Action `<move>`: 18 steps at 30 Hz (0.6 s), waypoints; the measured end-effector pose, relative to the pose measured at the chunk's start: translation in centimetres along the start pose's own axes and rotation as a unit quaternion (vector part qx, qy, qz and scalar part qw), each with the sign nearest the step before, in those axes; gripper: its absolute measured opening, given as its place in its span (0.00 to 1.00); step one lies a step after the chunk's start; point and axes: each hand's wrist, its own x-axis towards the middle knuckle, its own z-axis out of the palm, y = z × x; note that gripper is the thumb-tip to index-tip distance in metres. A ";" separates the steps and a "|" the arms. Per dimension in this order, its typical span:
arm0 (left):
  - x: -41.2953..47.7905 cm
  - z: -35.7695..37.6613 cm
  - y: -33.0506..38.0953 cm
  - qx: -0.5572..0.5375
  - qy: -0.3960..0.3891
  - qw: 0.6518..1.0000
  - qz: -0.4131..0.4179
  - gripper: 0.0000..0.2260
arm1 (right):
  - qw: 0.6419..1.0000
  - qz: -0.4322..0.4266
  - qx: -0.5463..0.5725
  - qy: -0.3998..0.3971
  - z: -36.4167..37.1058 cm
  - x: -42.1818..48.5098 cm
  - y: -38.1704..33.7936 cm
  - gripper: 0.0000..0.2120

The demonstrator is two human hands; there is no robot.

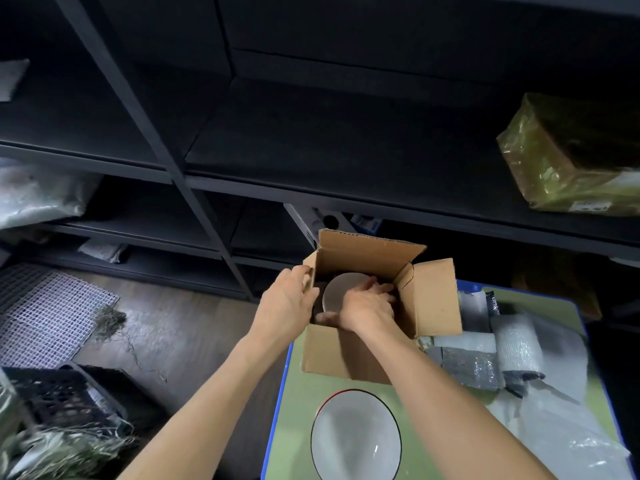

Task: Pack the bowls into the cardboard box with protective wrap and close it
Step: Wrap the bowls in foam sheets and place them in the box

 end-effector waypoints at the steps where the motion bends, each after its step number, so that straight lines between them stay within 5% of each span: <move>1: 0.0 0.1 0.0 -0.006 0.001 1.000 -0.001 0.16 | 1.000 0.006 0.002 -0.005 0.0 0.0 -0.3 0.69; 18: 0.4 0.5 -0.2 -0.043 -0.004 0.999 -0.033 0.17 | 0.998 -0.031 0.042 0.046 1.2 0.9 0.7 0.65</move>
